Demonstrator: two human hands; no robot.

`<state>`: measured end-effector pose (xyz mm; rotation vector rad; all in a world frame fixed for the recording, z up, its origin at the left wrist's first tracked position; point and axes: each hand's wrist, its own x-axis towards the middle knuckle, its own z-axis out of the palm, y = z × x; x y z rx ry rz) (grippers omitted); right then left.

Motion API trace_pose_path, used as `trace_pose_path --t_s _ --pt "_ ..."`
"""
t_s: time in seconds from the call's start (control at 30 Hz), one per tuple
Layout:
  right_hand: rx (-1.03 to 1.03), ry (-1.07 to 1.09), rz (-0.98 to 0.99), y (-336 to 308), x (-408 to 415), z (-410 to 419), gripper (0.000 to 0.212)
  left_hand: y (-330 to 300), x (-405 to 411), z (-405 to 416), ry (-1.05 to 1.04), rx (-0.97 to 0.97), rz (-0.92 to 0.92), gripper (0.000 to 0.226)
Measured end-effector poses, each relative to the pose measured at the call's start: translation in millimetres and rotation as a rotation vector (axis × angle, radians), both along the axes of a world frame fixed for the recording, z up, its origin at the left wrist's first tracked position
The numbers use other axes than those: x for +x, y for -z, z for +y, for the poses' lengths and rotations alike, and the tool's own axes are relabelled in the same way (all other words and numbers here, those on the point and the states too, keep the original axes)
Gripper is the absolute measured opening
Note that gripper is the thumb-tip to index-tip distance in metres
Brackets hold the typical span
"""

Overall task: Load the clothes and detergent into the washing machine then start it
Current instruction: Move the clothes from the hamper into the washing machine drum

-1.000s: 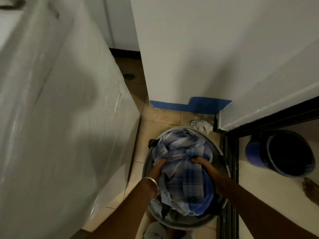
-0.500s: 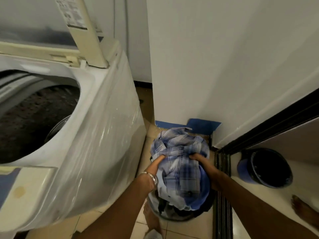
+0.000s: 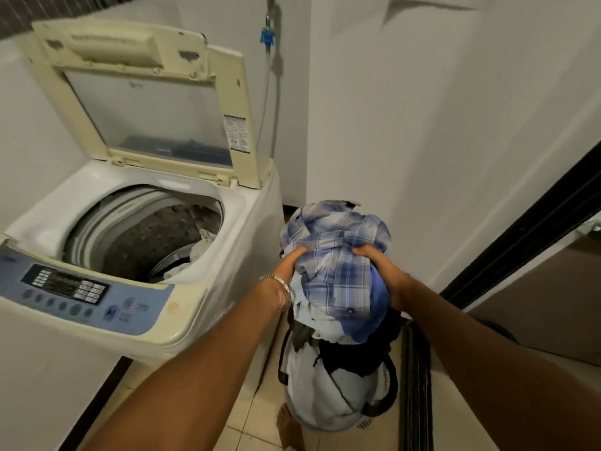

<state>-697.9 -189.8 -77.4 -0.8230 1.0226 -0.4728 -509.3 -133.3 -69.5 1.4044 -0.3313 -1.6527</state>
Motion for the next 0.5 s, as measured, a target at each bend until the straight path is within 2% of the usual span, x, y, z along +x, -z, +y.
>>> trace_pose_path --t_s 0.23,0.37,0.4,0.5 --pt "-0.124 -0.114 -0.053 -108 26 6 0.046 -102 22 13 -0.02 -0.099 -0.098 0.027" --pt "-0.215 -0.176 -0.019 -169 44 5 0.047 -160 41 24 -0.098 -0.143 -0.12 0.053" --pt "-0.233 -0.188 -0.017 -184 48 5 0.046 -174 44 27 -0.09 -0.161 -0.153 0.052" --pt "-0.302 -0.233 -0.041 -232 62 9 0.042 -226 53 39 -0.066 -0.207 -0.229 0.03"
